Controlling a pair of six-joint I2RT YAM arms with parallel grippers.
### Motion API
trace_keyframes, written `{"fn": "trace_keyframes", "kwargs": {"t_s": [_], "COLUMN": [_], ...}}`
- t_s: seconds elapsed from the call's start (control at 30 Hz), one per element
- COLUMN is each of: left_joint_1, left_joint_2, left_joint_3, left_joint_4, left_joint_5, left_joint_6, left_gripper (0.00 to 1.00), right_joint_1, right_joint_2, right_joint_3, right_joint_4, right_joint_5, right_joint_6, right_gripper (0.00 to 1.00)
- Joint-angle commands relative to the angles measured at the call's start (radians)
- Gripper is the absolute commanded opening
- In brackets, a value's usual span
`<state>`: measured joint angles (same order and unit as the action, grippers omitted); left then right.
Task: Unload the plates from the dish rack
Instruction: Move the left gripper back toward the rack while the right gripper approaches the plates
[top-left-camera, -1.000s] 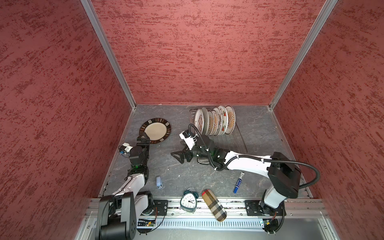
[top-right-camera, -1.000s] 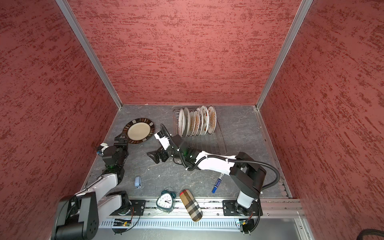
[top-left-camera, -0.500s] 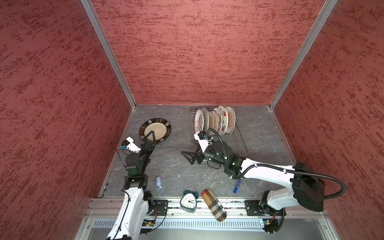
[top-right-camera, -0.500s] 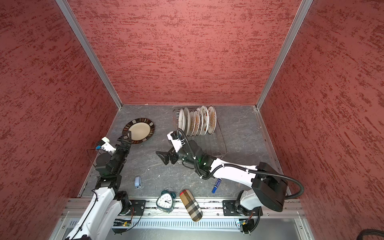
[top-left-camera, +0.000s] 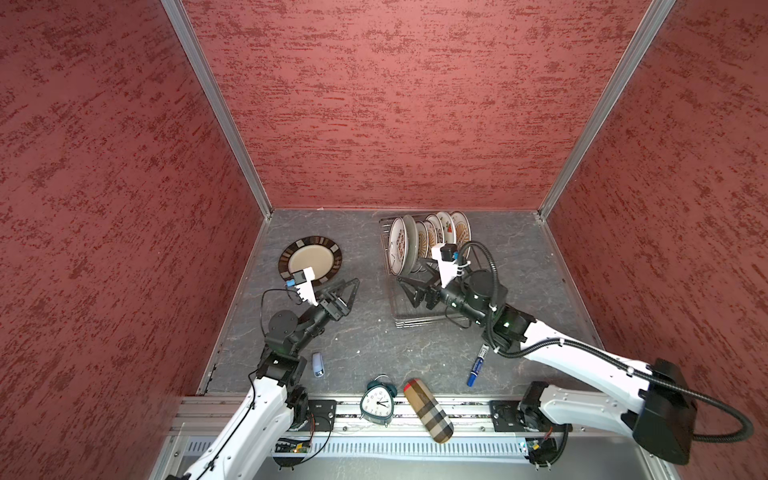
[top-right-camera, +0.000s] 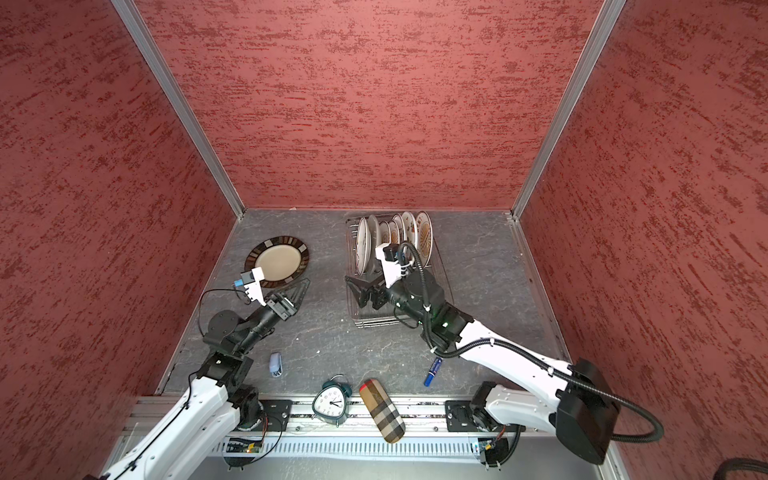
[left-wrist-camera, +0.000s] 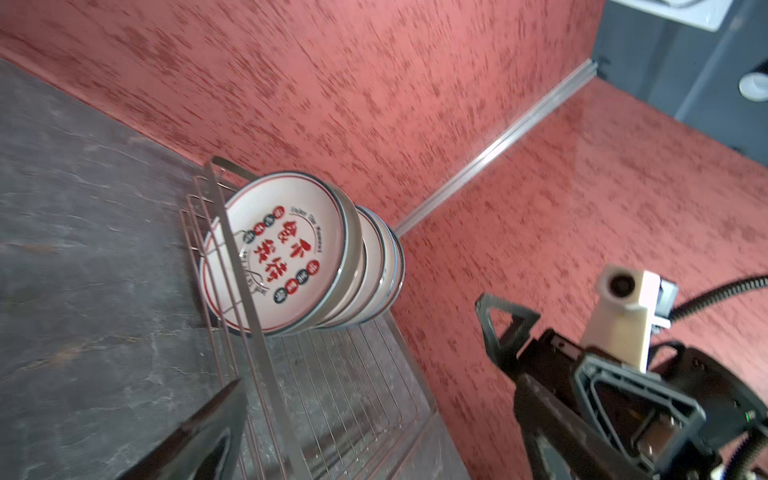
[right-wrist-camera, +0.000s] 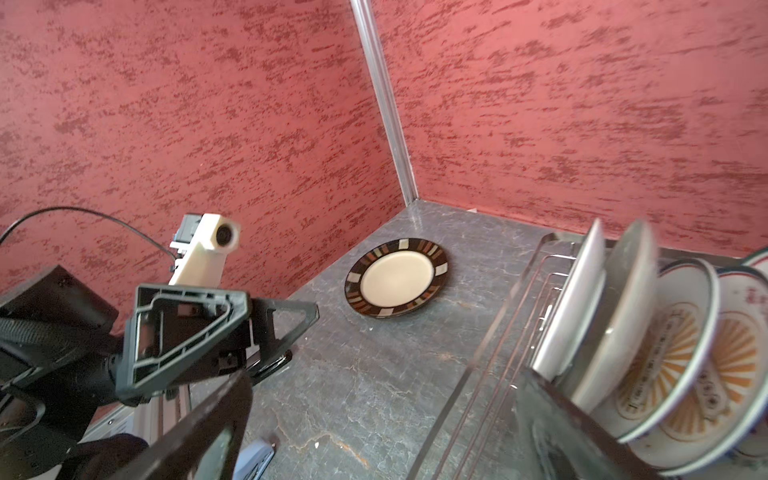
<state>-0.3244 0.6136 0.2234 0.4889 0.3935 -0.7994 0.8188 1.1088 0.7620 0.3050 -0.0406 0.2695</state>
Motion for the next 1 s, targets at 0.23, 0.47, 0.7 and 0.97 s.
{"fn": "trace_keyframes", "kwargs": {"t_s": [0.23, 0.47, 0.7, 0.97], "left_joint_1": [-0.195, -0.266, -0.326, -0.343], "left_joint_2": [0.126, 0.193, 0.206, 0.275], "left_joint_3": [0.098, 0.109, 0.124, 0.204], "left_joint_4": [0.074, 0.096, 0.088, 0.040], "left_joint_5": [-0.001, -0.043, -0.073, -0.029], "left_joint_6": [0.189, 0.197, 0.256, 0.303], "left_gripper": [0.99, 0.99, 0.99, 0.99], "right_joint_1": [-0.197, -0.283, -0.310, -0.330], "right_joint_2": [-0.062, -0.083, -0.084, -0.094], "right_joint_3": [-0.027, -0.079, -0.092, -0.102], "right_joint_4": [-0.150, -0.113, -0.096, -0.100], "right_joint_5": [-0.078, -0.113, -0.103, -0.099], "right_joint_6": [0.056, 0.099, 0.118, 0.113], "right_gripper": [0.99, 0.99, 0.99, 0.99]}}
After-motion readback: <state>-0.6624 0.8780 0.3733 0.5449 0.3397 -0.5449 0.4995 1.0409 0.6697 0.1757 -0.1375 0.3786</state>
